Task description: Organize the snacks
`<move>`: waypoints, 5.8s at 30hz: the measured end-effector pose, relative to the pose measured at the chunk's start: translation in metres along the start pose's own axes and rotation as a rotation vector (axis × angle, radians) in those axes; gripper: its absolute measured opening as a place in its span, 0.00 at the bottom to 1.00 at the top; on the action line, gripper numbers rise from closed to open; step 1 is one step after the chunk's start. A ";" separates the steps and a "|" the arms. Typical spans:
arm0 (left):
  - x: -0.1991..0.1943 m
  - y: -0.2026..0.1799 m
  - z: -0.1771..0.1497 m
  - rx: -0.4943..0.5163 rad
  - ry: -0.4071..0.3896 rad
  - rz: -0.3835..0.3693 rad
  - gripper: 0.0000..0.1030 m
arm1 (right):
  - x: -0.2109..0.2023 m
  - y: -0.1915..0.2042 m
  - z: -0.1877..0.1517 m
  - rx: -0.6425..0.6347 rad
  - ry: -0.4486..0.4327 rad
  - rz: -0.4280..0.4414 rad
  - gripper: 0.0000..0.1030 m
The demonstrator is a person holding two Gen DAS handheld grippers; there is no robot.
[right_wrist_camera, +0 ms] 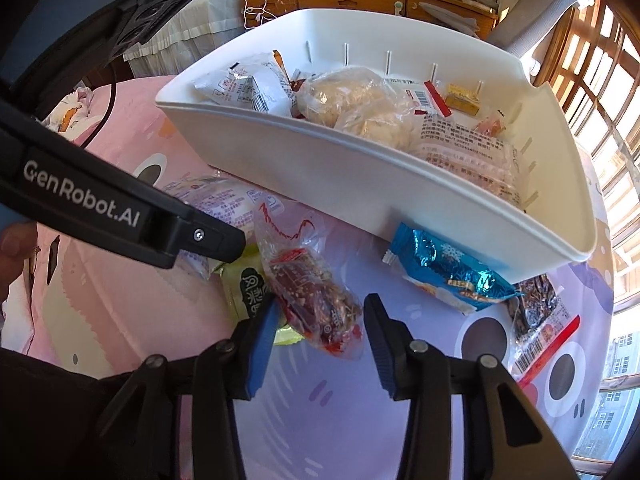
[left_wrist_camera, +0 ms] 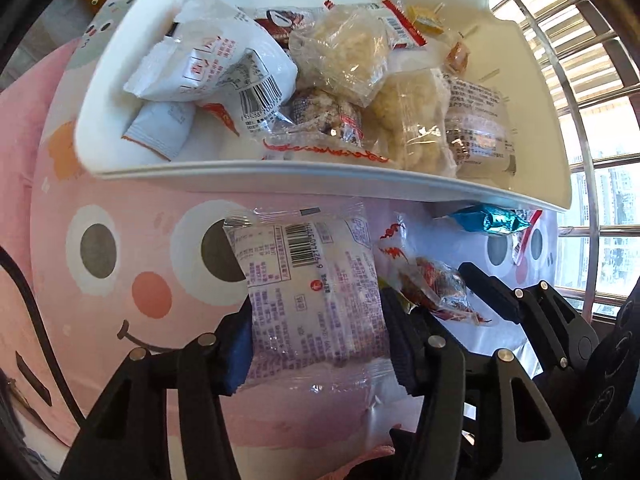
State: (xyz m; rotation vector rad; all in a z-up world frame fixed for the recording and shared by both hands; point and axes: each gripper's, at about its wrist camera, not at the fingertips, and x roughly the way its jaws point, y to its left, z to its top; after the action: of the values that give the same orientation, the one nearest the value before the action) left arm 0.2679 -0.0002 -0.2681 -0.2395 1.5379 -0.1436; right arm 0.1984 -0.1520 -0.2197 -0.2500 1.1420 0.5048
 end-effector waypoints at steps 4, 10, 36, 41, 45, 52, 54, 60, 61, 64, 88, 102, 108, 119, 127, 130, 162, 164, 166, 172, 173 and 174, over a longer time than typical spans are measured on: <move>-0.021 0.003 -0.013 -0.012 -0.036 -0.009 0.54 | -0.016 0.004 0.000 0.000 -0.035 0.020 0.42; -0.065 0.011 -0.034 -0.035 -0.103 -0.025 0.54 | -0.045 0.012 0.001 0.002 -0.095 0.052 0.42; -0.202 -0.046 0.016 0.151 -0.378 -0.013 0.54 | -0.124 -0.048 0.057 0.117 -0.307 -0.149 0.42; -0.196 -0.053 0.043 0.182 -0.391 -0.010 0.54 | -0.124 -0.062 0.072 0.161 -0.320 -0.166 0.42; -0.186 -0.056 0.060 0.209 -0.396 0.016 0.55 | -0.119 -0.068 0.081 0.195 -0.328 -0.176 0.43; -0.166 -0.054 0.072 0.195 -0.336 -0.016 0.68 | -0.103 -0.074 0.085 0.258 -0.272 -0.155 0.47; -0.164 -0.055 0.071 0.199 -0.328 -0.028 0.68 | -0.101 -0.075 0.082 0.264 -0.261 -0.163 0.49; -0.166 -0.060 0.060 0.172 -0.314 -0.047 0.68 | -0.107 -0.077 0.069 0.292 -0.250 -0.164 0.52; -0.166 -0.060 0.057 0.163 -0.311 -0.050 0.68 | -0.109 -0.078 0.066 0.298 -0.247 -0.163 0.52; -0.167 -0.060 0.046 0.132 -0.311 -0.039 0.68 | -0.114 -0.083 0.057 0.317 -0.243 -0.151 0.54; -0.111 -0.055 -0.050 -0.087 -0.235 0.101 0.68 | -0.106 -0.129 -0.029 0.401 -0.104 -0.021 0.62; -0.040 -0.064 -0.056 -0.133 -0.091 0.176 0.68 | -0.061 -0.148 -0.039 0.357 -0.057 0.024 0.62; -0.008 -0.062 -0.052 -0.171 -0.080 0.211 0.68 | -0.044 -0.149 -0.039 0.244 -0.106 -0.003 0.62; 0.035 -0.061 -0.045 -0.213 -0.040 0.192 0.68 | -0.014 -0.149 -0.037 0.089 -0.154 -0.054 0.62; 0.049 -0.066 -0.035 -0.209 -0.039 0.207 0.68 | -0.003 -0.151 -0.032 0.085 -0.192 -0.051 0.62; 0.055 -0.066 -0.029 -0.217 -0.040 0.206 0.65 | 0.003 -0.151 -0.030 0.084 -0.178 -0.051 0.62; 0.009 -0.064 -0.037 -0.230 -0.167 0.135 0.06 | -0.008 -0.152 -0.045 0.123 -0.101 -0.065 0.17; 0.002 -0.062 -0.040 -0.227 -0.183 0.131 0.06 | -0.011 -0.151 -0.047 0.133 -0.091 -0.061 0.17; -0.005 -0.056 -0.041 -0.225 -0.185 0.119 0.06 | -0.016 -0.149 -0.049 0.144 -0.083 -0.059 0.16; -0.012 -0.051 -0.044 -0.240 -0.153 0.075 0.29 | -0.033 -0.147 -0.057 0.211 -0.083 -0.053 0.16; -0.008 -0.051 -0.043 -0.245 -0.144 0.062 0.34 | -0.037 -0.145 -0.059 0.217 -0.085 -0.055 0.16; -0.005 -0.051 -0.042 -0.251 -0.134 0.050 0.38 | -0.039 -0.145 -0.061 0.223 -0.087 -0.057 0.16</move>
State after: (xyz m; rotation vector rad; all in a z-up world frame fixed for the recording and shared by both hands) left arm 0.2290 -0.0506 -0.2511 -0.4014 1.4259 0.1045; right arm 0.2097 -0.3136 -0.2177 -0.0659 1.0936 0.3315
